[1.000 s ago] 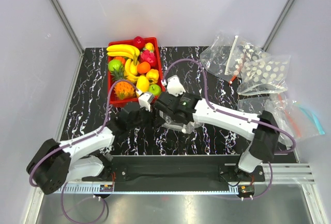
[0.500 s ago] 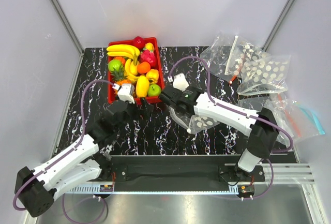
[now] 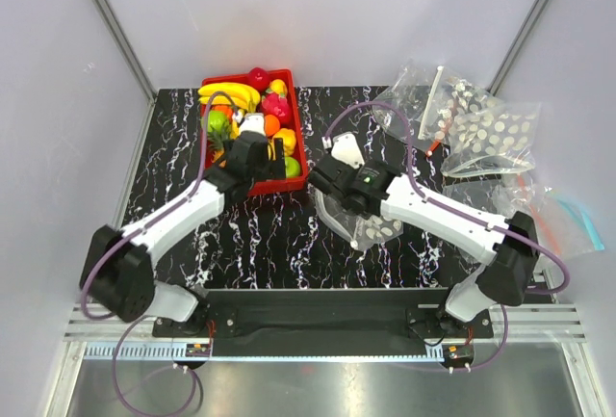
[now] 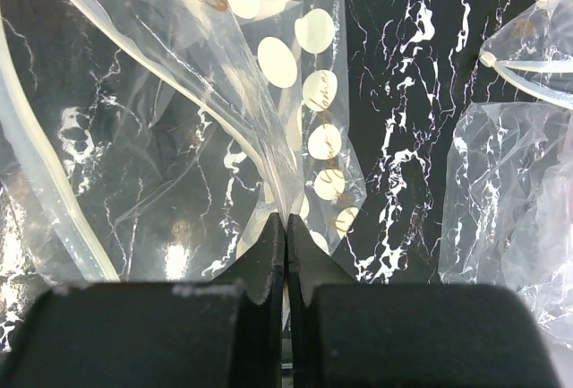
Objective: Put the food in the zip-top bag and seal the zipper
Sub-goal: Open the zipper of the food storage bag, then pick up the fake fruit from the bin.
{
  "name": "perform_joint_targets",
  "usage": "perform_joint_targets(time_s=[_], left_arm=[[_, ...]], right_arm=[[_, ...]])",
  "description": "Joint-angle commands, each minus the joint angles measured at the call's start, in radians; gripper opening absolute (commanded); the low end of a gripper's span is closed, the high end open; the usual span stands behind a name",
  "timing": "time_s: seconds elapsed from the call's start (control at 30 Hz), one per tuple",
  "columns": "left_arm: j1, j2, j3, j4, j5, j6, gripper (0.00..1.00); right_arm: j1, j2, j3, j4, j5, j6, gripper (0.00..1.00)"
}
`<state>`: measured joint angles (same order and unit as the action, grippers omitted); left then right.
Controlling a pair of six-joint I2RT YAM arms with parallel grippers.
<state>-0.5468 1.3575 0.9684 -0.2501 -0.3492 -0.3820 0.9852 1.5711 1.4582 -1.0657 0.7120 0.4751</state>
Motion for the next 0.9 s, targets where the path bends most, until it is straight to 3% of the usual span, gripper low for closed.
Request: perform_joint_targets(time_s=[0.0,0.4,0.47,0.53,0.63,0.87], left_arm=[[0.04,0.087,0.088,0.003,-0.014,0.051,0.98],[0.05,0.321,0.211,0.026,0.027,0.095,0.92],[0.051,0.341,0.222,0.012,0.024,0.1,0.86],[0.053,0.362,0.25,-0.012,0.018,0.097,0.68],[0.053,0.304,0.204,0.009,0.032,0.094,0.55],[0.053,0.005,0.101,0.057,0.108,0.091,0.54]], right_arm=[[-0.006,-0.068,-0.018,0.018,-0.026,0.017,0.0],[-0.006,-0.121,-0.068,0.065,-0.069,0.014,0.0],[-0.006,-0.123,-0.073,0.073,-0.074,0.016,0.0],[-0.006,-0.125,-0.079,0.078,-0.077,0.017,0.0],[-0.006,-0.125,-0.082,0.082,-0.077,0.019,0.0],[-0.011,-0.134,-0.105,0.131,-0.075,0.023,0.0]])
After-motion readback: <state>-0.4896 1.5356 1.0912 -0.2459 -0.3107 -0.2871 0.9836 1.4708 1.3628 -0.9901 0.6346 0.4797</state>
